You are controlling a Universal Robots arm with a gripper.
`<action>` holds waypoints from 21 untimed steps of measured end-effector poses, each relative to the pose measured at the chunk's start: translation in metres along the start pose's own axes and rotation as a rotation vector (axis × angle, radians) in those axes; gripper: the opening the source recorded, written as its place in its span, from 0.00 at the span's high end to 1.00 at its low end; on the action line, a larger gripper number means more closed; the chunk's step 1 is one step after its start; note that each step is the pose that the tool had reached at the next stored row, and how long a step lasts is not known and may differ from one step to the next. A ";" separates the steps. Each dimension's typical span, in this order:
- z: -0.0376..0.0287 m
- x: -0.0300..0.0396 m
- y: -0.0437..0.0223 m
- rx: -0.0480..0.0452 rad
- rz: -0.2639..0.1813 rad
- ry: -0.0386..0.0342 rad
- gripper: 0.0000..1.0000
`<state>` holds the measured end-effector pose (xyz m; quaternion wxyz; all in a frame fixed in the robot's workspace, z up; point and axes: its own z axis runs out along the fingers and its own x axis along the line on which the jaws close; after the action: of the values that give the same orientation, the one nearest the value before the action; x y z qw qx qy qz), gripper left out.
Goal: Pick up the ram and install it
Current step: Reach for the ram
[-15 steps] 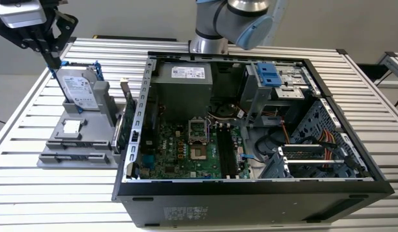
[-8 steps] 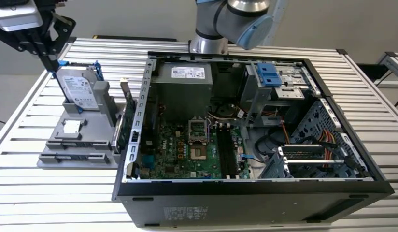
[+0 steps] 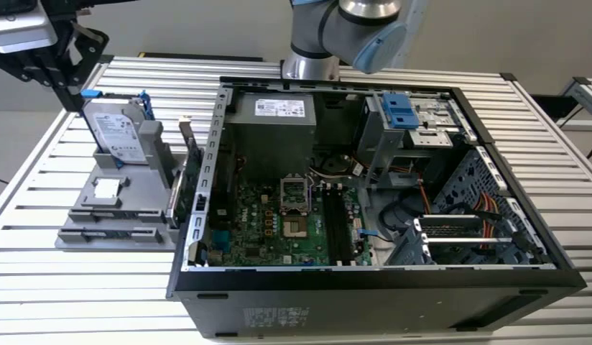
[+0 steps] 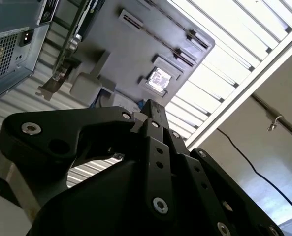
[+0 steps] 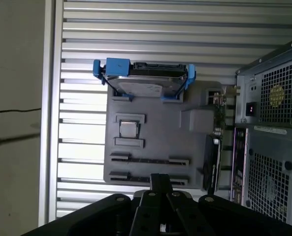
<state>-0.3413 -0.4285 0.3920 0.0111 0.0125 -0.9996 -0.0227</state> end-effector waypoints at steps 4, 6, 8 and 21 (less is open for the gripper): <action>-0.0002 0.0004 -0.0044 0.0000 0.000 0.0000 1.00; -0.0003 0.0006 -0.0066 0.0000 0.000 0.0000 1.00; -0.0004 0.0008 -0.0089 0.0000 0.000 0.0000 1.00; -0.0010 0.0019 -0.0246 0.0000 0.000 -0.0001 1.00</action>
<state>-0.3425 -0.4531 0.3920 0.0110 0.0126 -0.9996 -0.0227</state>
